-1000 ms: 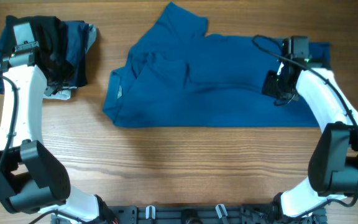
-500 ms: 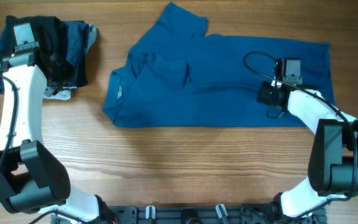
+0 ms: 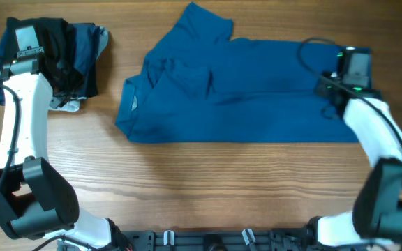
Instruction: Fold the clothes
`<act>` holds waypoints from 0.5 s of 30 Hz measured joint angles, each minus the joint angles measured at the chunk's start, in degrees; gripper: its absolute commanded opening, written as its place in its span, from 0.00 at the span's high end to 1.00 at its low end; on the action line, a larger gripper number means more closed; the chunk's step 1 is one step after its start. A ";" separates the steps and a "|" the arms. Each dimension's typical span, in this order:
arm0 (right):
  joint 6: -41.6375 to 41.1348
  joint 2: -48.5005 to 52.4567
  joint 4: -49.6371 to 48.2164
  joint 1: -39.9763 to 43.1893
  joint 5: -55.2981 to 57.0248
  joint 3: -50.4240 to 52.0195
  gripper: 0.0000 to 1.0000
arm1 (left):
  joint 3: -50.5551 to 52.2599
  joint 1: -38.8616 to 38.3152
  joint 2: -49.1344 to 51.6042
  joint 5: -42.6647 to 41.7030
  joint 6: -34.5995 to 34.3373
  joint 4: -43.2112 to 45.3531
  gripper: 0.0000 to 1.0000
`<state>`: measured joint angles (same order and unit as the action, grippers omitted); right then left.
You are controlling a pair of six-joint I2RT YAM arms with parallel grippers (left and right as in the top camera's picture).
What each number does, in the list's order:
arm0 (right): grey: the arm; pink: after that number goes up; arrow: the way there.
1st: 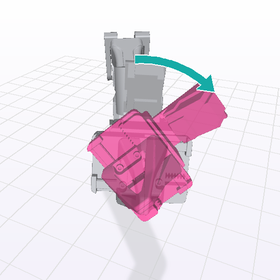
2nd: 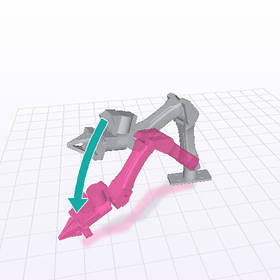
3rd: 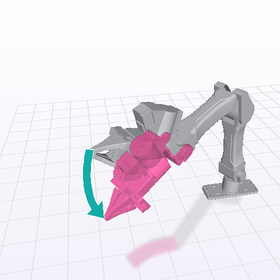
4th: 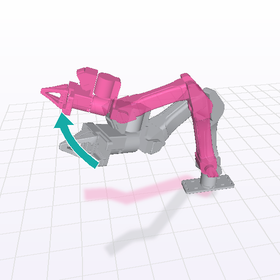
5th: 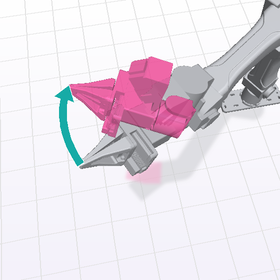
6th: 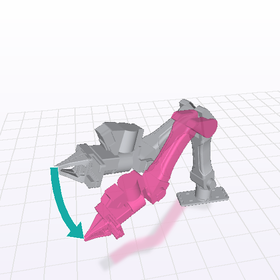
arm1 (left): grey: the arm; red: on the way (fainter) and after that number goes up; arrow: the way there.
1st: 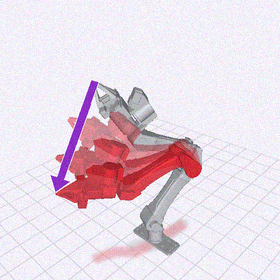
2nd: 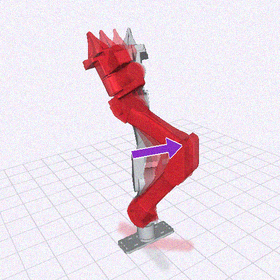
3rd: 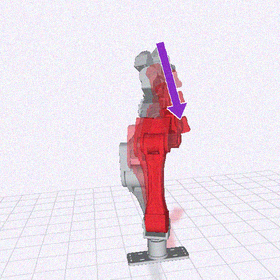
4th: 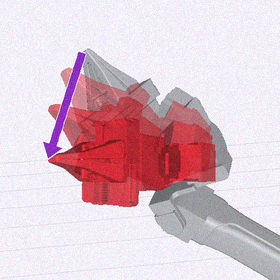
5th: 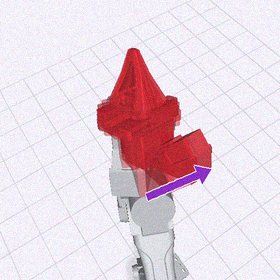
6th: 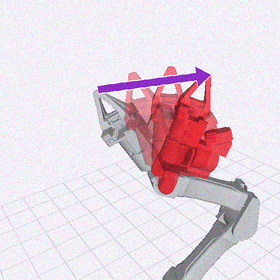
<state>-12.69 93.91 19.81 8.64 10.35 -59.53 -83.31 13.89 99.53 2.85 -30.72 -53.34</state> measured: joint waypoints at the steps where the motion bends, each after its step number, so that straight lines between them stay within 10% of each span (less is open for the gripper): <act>1: 0.11 -2.14 3.61 2.05 0.22 -0.94 0.87 | 0.00 0.00 0.00 0.02 0.00 0.07 0.56; 15: -0.11 11.54 -0.46 12.68 -2.40 0.70 0.89 | 0.00 0.00 0.00 0.02 0.00 0.70 0.56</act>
<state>-12.80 105.45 19.35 21.32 7.94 -58.83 -83.31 13.89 99.53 2.87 -30.72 -52.64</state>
